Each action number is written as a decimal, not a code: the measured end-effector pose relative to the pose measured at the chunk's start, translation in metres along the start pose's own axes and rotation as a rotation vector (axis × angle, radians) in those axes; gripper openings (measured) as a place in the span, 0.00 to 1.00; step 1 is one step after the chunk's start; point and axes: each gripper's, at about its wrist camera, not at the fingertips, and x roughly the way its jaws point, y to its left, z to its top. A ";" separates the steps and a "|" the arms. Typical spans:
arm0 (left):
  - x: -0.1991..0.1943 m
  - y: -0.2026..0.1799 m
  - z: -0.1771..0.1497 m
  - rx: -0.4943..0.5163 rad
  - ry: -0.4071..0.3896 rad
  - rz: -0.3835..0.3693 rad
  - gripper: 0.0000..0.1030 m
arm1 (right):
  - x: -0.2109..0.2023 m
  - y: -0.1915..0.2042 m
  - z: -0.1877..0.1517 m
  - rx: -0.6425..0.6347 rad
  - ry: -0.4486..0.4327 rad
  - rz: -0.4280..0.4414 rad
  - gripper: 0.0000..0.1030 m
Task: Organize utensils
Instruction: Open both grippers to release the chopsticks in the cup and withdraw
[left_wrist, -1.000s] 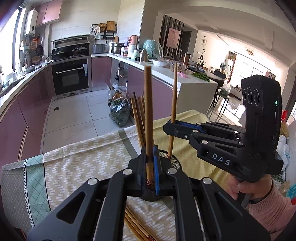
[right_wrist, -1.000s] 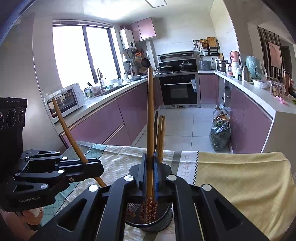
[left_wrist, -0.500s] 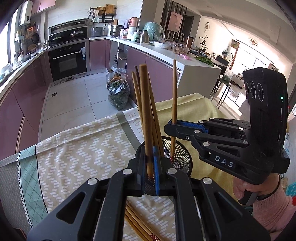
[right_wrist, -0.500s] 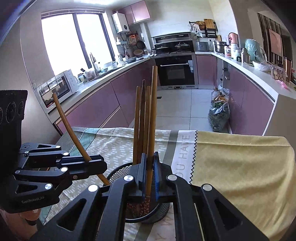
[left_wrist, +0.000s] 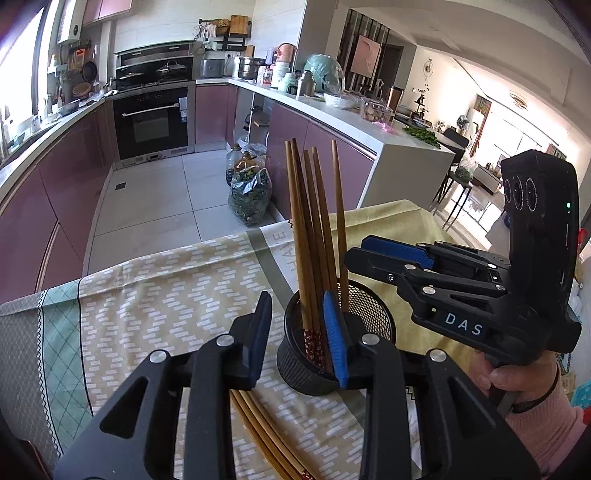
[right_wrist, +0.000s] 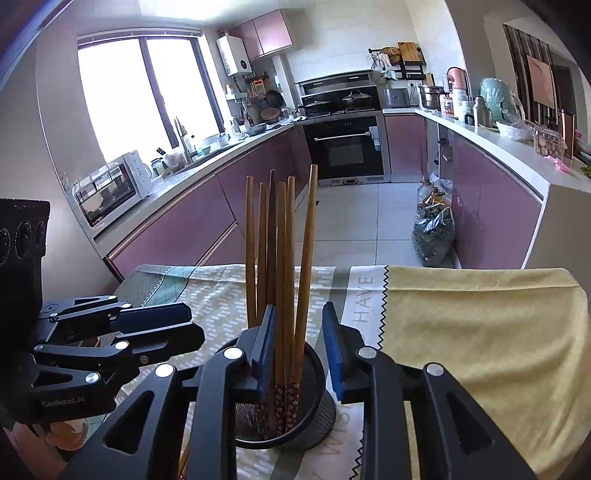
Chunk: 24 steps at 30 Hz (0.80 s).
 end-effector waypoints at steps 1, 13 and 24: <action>-0.005 0.001 -0.002 -0.007 -0.013 0.004 0.34 | -0.002 0.000 -0.001 -0.001 -0.005 0.001 0.24; -0.068 0.010 -0.047 -0.029 -0.149 0.051 0.52 | -0.053 0.023 -0.024 -0.060 -0.098 0.090 0.35; -0.059 0.036 -0.118 -0.101 -0.037 0.112 0.54 | -0.063 0.042 -0.069 -0.119 -0.043 0.146 0.40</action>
